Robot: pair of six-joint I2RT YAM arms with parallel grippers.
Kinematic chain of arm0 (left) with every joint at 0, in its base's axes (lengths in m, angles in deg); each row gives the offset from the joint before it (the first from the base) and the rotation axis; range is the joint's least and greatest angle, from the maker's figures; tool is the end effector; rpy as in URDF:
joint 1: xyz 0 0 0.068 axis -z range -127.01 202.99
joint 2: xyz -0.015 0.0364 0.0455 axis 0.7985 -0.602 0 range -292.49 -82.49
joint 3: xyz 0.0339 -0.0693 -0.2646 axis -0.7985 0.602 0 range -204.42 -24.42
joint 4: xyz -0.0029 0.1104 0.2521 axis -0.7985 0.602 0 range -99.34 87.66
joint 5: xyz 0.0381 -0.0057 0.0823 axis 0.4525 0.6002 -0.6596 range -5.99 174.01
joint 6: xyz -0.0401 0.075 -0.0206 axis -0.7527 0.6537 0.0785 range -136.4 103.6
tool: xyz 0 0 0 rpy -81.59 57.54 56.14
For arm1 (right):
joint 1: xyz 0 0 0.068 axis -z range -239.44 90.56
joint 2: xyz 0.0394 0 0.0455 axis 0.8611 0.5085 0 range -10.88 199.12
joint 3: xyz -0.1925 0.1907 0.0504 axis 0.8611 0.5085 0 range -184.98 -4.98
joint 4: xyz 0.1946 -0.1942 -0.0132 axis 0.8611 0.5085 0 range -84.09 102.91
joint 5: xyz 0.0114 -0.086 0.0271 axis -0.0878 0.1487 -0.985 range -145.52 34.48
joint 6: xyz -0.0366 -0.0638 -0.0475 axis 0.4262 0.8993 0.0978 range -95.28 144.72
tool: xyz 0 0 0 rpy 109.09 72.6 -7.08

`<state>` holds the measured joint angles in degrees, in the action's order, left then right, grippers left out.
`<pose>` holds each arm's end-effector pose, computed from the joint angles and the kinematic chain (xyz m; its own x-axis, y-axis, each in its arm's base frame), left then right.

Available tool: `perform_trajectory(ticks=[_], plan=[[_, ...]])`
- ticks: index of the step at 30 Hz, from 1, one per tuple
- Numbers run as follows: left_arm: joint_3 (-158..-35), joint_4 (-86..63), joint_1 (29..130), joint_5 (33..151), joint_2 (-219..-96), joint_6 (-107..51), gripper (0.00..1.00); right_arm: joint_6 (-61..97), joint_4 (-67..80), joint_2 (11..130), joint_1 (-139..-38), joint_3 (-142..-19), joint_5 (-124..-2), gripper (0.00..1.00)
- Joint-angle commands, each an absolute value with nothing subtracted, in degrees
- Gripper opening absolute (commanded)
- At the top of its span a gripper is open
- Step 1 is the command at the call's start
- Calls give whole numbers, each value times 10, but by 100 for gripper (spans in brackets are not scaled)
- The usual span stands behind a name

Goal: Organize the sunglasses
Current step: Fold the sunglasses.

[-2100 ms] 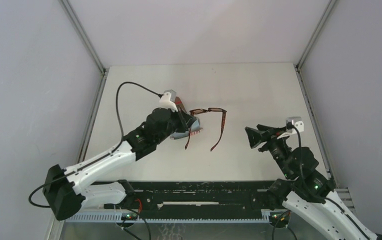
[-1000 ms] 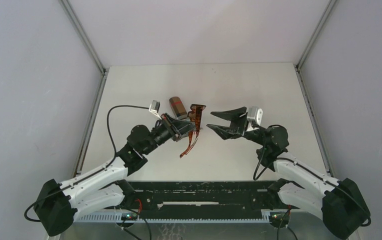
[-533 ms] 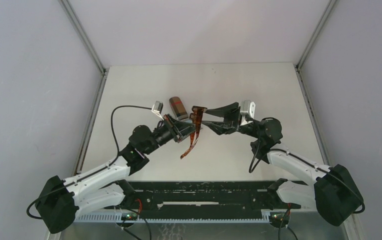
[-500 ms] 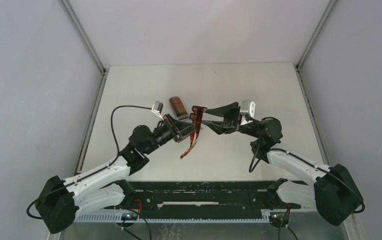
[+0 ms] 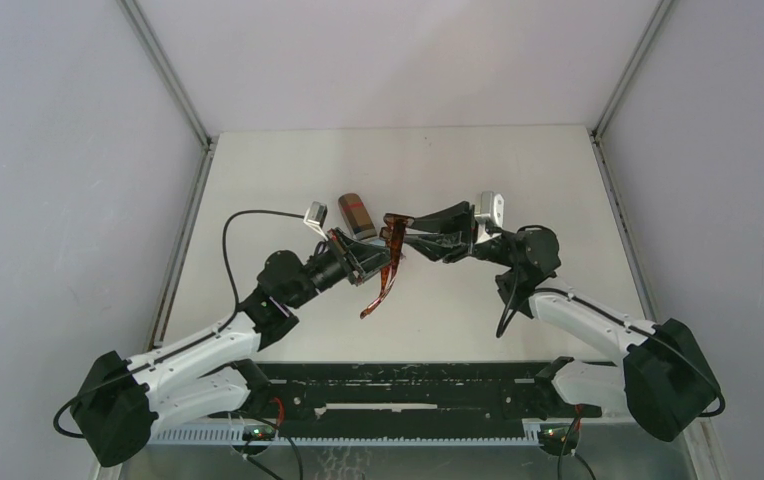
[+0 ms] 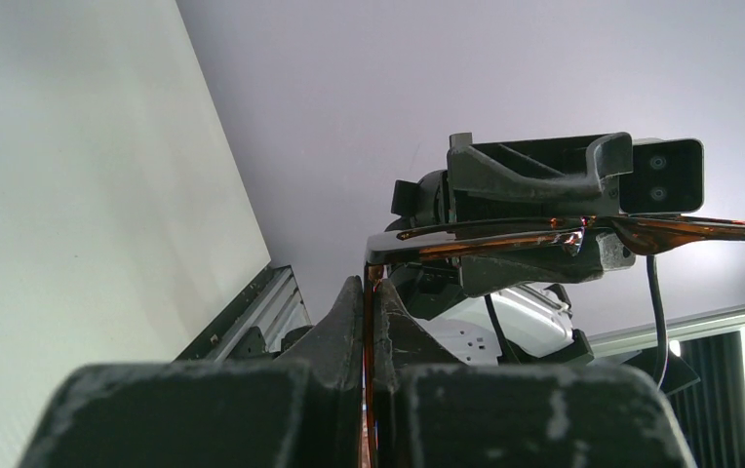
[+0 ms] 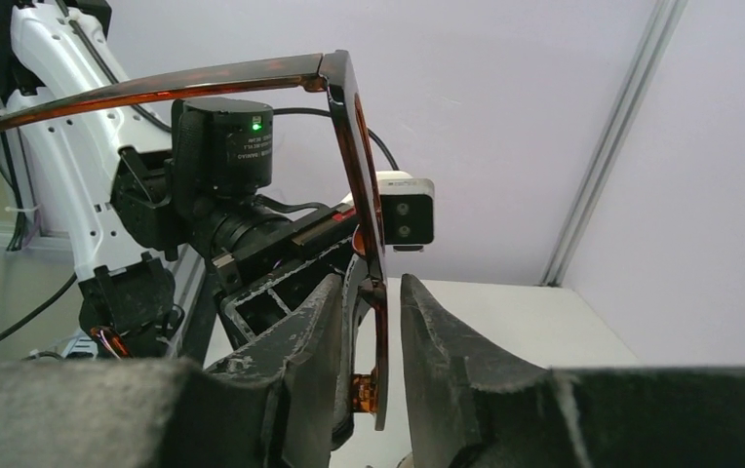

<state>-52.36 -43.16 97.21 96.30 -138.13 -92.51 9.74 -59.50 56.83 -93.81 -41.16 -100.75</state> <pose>0.1864 -0.2044 0.2823 -0.7905 -0.5543 -0.2607 0.2742 0.0604 -0.9598 0.1986 0.2027 0.3475 0.2160 0.3683 -0.9043 -0.9730 0.1587 -0.1678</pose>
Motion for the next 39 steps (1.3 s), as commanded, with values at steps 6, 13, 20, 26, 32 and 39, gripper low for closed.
perform_trajectory(ticks=[6,13,20,26,32,39], plan=[[-518,-462,969,974,-1376,-932,0,78,-612,573,-943,-438,-1025,19],[-516,-462,969,974,-1374,-933,0,78,-614,572,-943,-438,-1024,21],[-518,-462,969,976,-1376,-933,0,80,-615,568,-943,-437,-1021,27],[-516,-462,968,977,-1377,-934,0,79,-620,568,-943,-438,-1023,23],[-514,-462,969,982,-1380,-932,0,72,-625,569,-943,-442,-1027,12],[-514,-462,968,982,-1371,-924,8,81,-578,561,-943,-452,-1020,0]])
